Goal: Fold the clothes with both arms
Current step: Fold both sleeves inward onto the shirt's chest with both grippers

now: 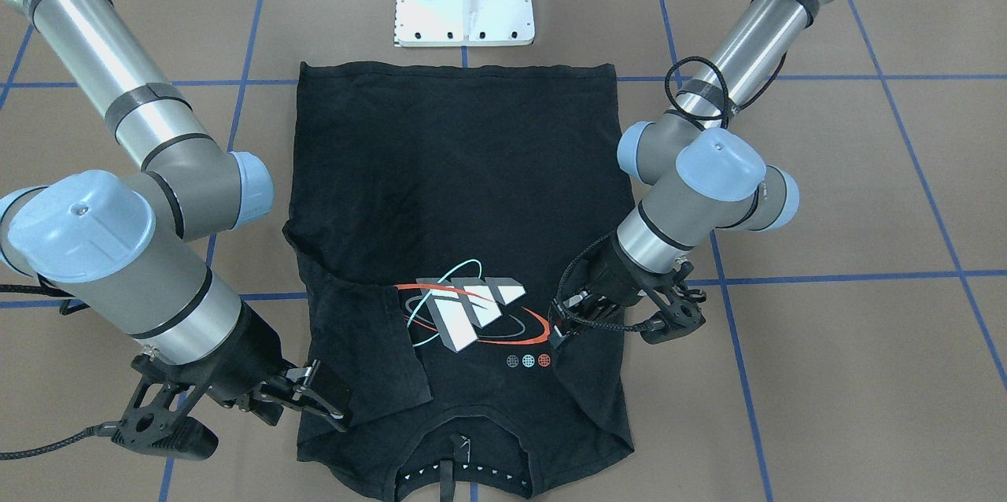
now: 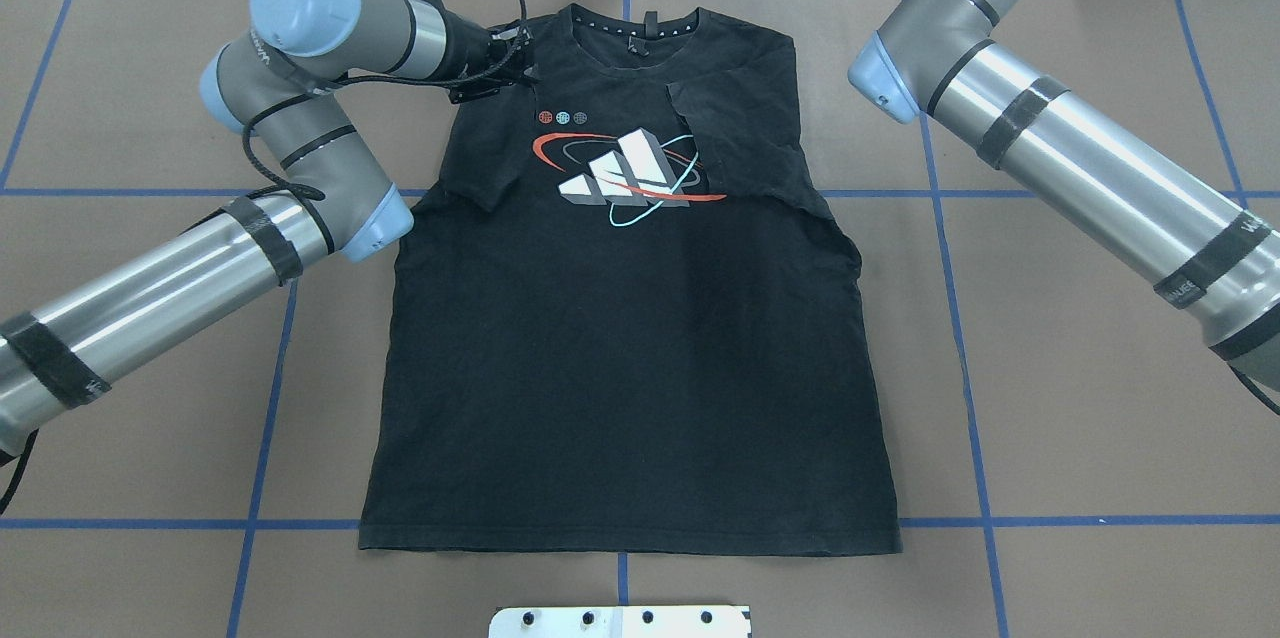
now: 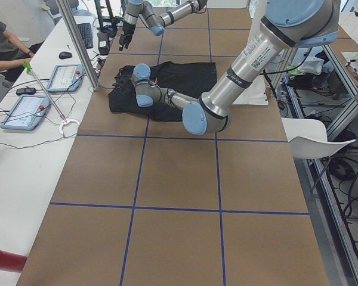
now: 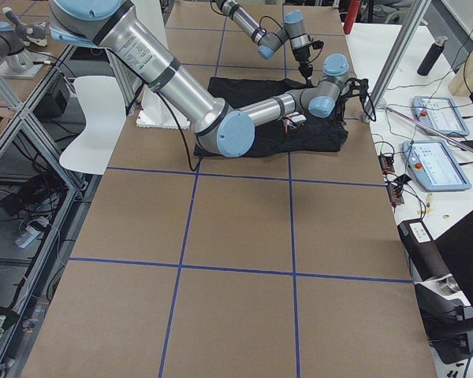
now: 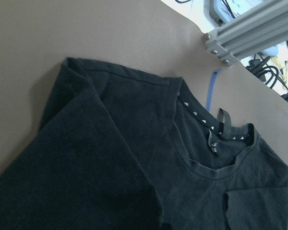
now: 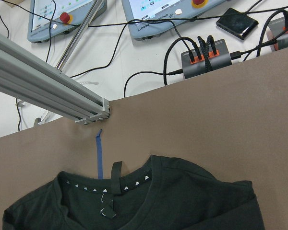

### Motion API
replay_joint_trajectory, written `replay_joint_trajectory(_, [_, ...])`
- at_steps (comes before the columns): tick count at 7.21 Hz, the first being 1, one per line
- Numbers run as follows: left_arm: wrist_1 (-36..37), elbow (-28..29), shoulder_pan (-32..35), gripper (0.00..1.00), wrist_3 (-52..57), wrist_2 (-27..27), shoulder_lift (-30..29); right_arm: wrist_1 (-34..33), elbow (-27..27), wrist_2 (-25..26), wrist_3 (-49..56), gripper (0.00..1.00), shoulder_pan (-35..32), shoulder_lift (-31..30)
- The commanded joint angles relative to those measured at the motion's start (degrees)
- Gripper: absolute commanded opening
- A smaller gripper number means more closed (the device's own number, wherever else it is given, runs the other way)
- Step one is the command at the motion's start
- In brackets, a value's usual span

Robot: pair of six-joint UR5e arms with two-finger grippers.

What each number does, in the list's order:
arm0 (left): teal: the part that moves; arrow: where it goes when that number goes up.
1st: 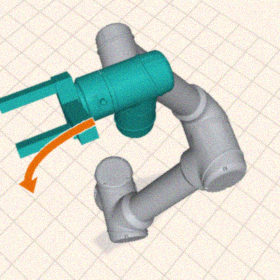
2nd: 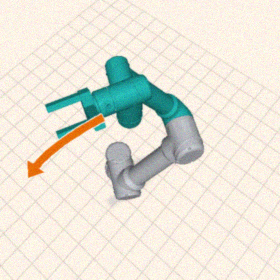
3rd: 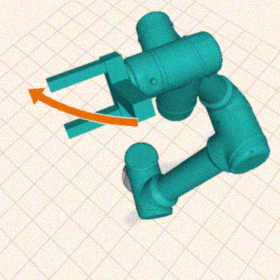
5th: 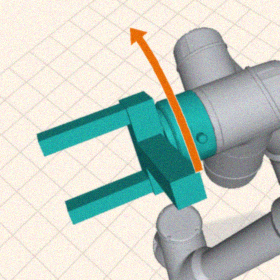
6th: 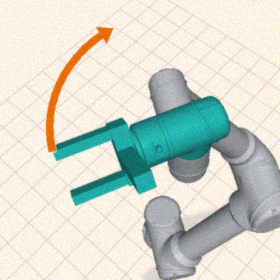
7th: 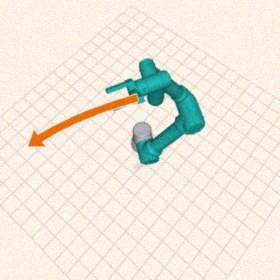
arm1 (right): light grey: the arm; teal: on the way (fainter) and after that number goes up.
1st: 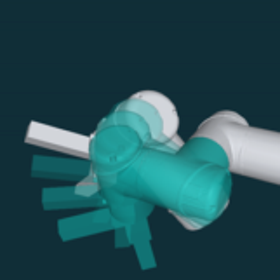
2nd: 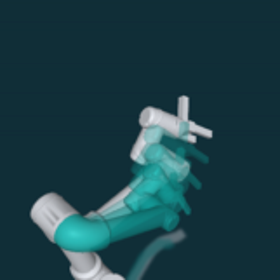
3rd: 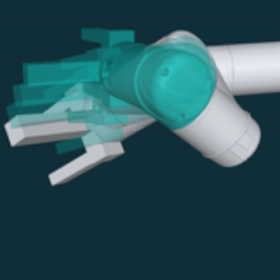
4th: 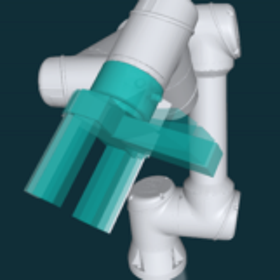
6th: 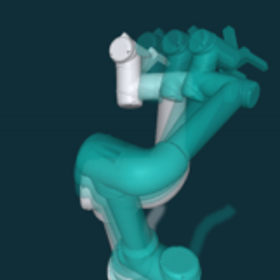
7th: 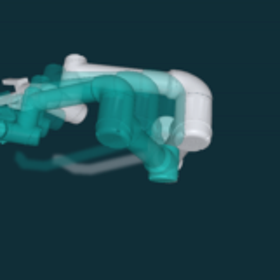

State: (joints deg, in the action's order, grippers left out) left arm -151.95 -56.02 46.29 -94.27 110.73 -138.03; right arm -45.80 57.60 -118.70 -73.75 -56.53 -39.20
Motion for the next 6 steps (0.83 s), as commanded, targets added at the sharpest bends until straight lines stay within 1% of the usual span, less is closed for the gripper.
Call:
replay_joint_trajectory(1, [-0.45,2.58,-0.58,0.0,-0.66,-2.97,-1.27,0.09,0.23,-0.04,0.01,1.0,0.02,-0.35])
replay_joint_trajectory(3, [-0.45,2.67,-0.67,0.0,-0.74,-3.32,-1.27,0.09,0.32,-0.04,0.1,1.0,0.02,-0.61])
replay_joint_trajectory(4, [-0.54,2.58,-0.67,0.95,-0.13,-3.32,-1.19,0.09,0.32,-0.13,0.27,1.0,0.02,-0.78])
replay_joint_trajectory(5, [-0.71,1.88,-0.67,1.0,-0.13,-3.24,-1.27,0.09,0.32,-0.39,0.36,1.0,0.02,-0.79])
replay_joint_trajectory(6, [-0.8,-1.52,-0.58,1.0,0.13,-2.71,-0.66,0.09,1.62,-3.09,0.54,1.0,0.02,-1.39])
